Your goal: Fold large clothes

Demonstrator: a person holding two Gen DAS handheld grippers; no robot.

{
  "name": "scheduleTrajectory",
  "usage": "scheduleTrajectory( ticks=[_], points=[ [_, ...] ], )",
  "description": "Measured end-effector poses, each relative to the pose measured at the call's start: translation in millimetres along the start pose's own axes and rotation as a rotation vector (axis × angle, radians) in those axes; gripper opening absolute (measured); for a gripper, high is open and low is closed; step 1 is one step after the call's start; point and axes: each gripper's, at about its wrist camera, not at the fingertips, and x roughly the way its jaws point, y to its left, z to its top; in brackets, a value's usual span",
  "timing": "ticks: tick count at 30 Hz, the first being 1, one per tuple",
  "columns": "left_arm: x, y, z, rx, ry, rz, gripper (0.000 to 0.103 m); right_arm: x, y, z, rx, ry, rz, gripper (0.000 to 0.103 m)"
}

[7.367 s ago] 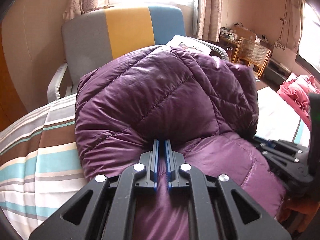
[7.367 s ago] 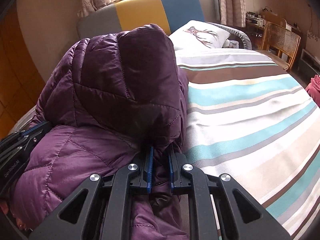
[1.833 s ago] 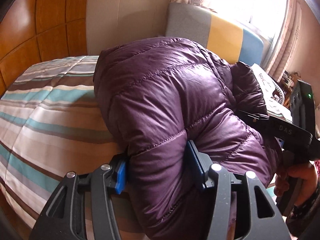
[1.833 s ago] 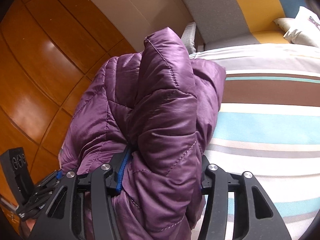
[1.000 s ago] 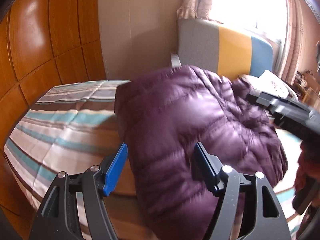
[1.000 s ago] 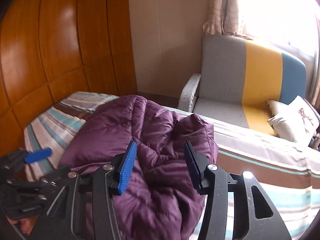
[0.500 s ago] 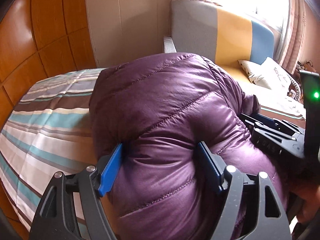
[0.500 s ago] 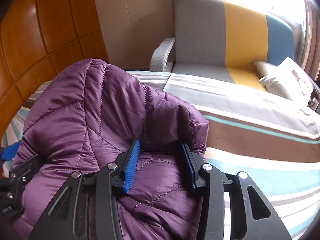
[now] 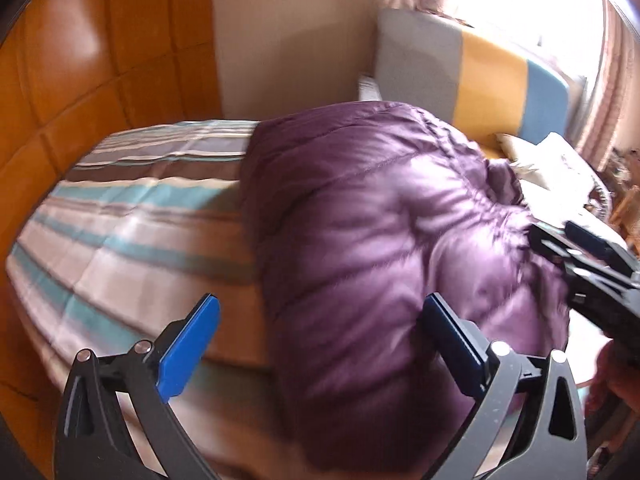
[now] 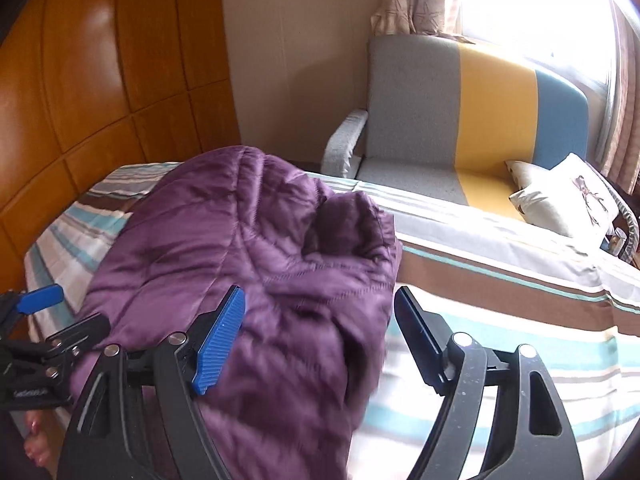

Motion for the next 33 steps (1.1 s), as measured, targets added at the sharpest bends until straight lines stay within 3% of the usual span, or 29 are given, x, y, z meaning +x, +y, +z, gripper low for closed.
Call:
scheduleTrajectory(
  ticks=[1, 5, 11, 20, 33],
  points=[
    [-5, 4, -5, 0.000, -0.005, 0.018, 0.101, -10, 2, -4, -0.002, 0.000, 0.011, 0.091],
    [-39, 11, -32, 0.017, -0.069, 0.078, 0.101, -47, 16, -25, -0.044, -0.007, 0.012, 0.100],
    [-76, 10, -63, 0.087, -0.080, 0.137, 0.101, -89, 33, -56, -0.045, -0.027, -0.011, 0.100],
    [-124, 20, -93, 0.026, -0.151, 0.103, 0.101, -131, 46, -94, 0.001, -0.077, -0.047, 0.100],
    [-151, 20, -104, 0.030, -0.205, 0.087, 0.101, -148, 50, -96, 0.005, -0.101, -0.051, 0.100]
  ],
)
